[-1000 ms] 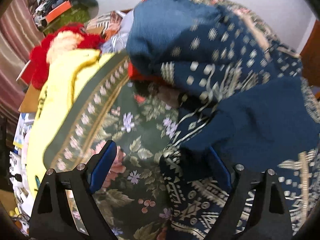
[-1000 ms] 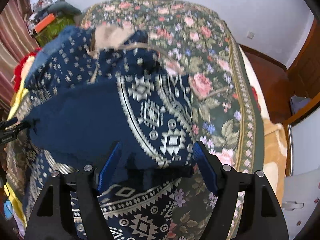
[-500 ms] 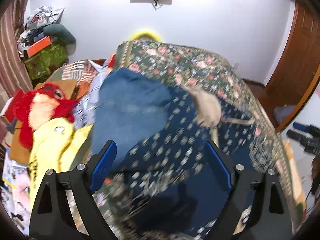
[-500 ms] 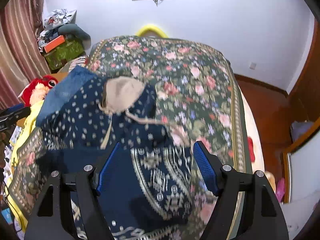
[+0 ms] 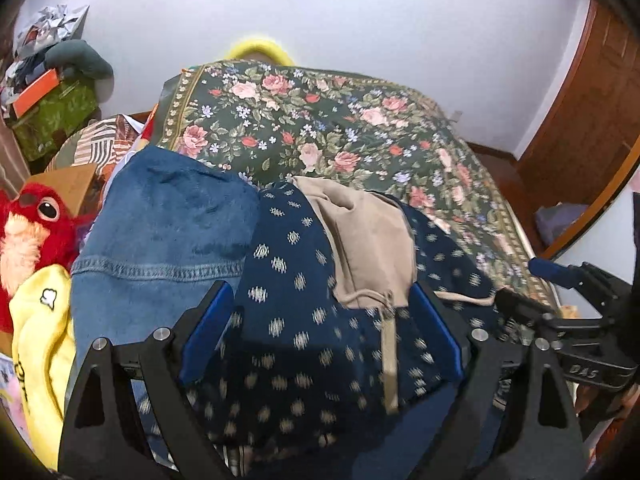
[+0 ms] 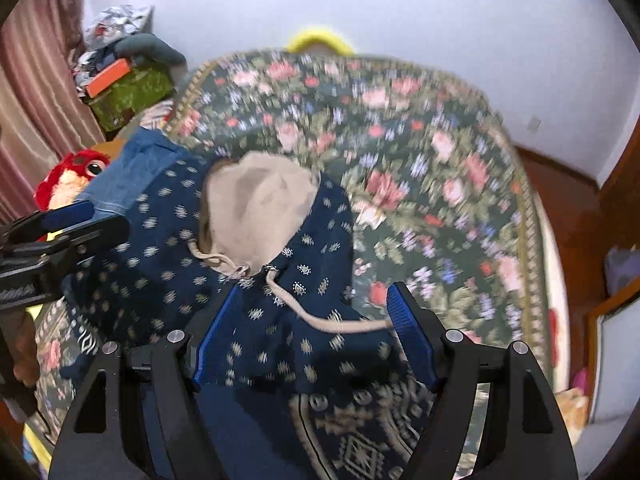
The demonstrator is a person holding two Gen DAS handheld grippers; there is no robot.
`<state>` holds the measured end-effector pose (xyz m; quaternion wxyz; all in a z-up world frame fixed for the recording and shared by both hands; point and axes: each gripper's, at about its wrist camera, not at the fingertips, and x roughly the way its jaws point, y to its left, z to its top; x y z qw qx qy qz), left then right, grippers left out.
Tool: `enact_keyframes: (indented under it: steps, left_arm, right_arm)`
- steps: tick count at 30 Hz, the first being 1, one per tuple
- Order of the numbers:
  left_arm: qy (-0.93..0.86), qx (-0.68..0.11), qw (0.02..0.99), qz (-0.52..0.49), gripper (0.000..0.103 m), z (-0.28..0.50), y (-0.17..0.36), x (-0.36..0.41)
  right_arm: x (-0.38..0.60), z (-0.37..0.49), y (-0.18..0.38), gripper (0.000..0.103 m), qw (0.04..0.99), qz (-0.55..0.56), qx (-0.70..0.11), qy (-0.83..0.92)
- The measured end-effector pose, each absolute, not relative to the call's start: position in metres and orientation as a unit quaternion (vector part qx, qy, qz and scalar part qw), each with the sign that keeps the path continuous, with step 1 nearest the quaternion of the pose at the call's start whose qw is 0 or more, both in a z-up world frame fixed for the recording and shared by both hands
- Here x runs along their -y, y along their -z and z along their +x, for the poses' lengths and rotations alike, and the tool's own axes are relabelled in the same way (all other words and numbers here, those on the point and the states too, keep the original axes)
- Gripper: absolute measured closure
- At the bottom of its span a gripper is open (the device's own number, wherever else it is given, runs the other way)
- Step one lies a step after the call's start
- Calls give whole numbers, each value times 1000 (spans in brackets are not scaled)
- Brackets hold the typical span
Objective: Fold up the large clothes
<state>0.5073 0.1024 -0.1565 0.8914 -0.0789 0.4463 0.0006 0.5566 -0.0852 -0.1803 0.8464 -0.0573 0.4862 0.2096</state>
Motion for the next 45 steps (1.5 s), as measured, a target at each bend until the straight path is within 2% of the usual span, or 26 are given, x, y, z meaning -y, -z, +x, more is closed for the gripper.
enact_keyframes:
  steps: [5, 10, 11, 12, 13, 14, 15, 16, 17, 20, 24, 32, 34, 35, 36, 37, 38, 39, 40, 41, 42, 43, 45]
  left_arm:
    - [-25, -476, 876, -75, 14, 526, 185, -113]
    - [-51, -471, 876, -93, 14, 533, 199, -129]
    - [-57, -464, 879, -92, 17, 534, 199, -131]
    - [-62, -460, 881, -91, 26, 535, 198, -133]
    - [-63, -458, 882, -93, 31, 536, 198, -135]
    - [-61, -459, 881, -95, 44, 538, 199, -136]
    - [-59, -461, 880, -98, 57, 538, 199, -137]
    - [-40, -461, 880, -110, 62, 537, 199, -138]
    - [-27, -457, 882, -112, 76, 535, 199, -136]
    - [-37, -442, 895, -55, 98, 523, 189, -122]
    - [-27, -418, 908, -18, 103, 502, 166, -114]
    - [15, -399, 917, -14, 103, 463, 119, -109]
    - [31, -410, 911, -30, 99, 459, 117, -112]
    - [35, -416, 908, -41, 92, 459, 118, -114]
    - [42, -425, 902, -60, 78, 459, 121, -118]
    - [45, -431, 899, -71, 70, 459, 123, -121]
    - [42, -432, 898, -74, 58, 459, 126, -123]
    - [36, -431, 899, -72, 54, 460, 128, -124]
    - [28, -431, 899, -71, 53, 460, 131, -126]
    - [24, -433, 898, -71, 53, 462, 132, -126]
    - [21, -437, 896, -78, 53, 467, 137, -130]
    - [24, -441, 893, -87, 53, 471, 140, -132]
    - [27, -447, 888, -107, 52, 479, 145, -138]
  right_arm:
    - [85, 592, 218, 32, 821, -41, -541, -178]
    - [97, 613, 244, 31, 798, 53, -576, -168]
    - [99, 612, 246, 31, 802, 65, -571, -167]
    - [97, 610, 245, 32, 805, 66, -564, -169]
    - [96, 608, 244, 40, 808, 66, -560, -174]
    - [93, 606, 242, 57, 809, 64, -554, -184]
    - [90, 603, 241, 67, 809, 62, -552, -194]
    - [87, 602, 241, 84, 803, 64, -556, -204]
    - [86, 600, 241, 89, 799, 64, -560, -209]
    - [84, 594, 230, 97, 811, 38, -540, -219]
    - [87, 575, 203, 98, 834, 11, -499, -236]
    - [90, 522, 145, 100, 851, -24, -446, -276]
    - [90, 514, 141, 100, 855, -37, -440, -271]
    - [91, 512, 140, 100, 855, -39, -441, -270]
    - [93, 512, 139, 100, 855, -40, -443, -268]
    - [94, 513, 140, 99, 856, -40, -443, -264]
    - [96, 515, 141, 97, 857, -41, -446, -255]
    - [97, 519, 143, 93, 854, -40, -453, -251]
    - [99, 523, 144, 81, 852, -37, -460, -249]
    - [100, 526, 146, 62, 851, -31, -464, -244]
    - [102, 533, 150, 54, 851, -20, -469, -236]
    - [105, 535, 151, 48, 852, -7, -470, -232]
    - [106, 546, 157, 48, 849, 10, -477, -228]
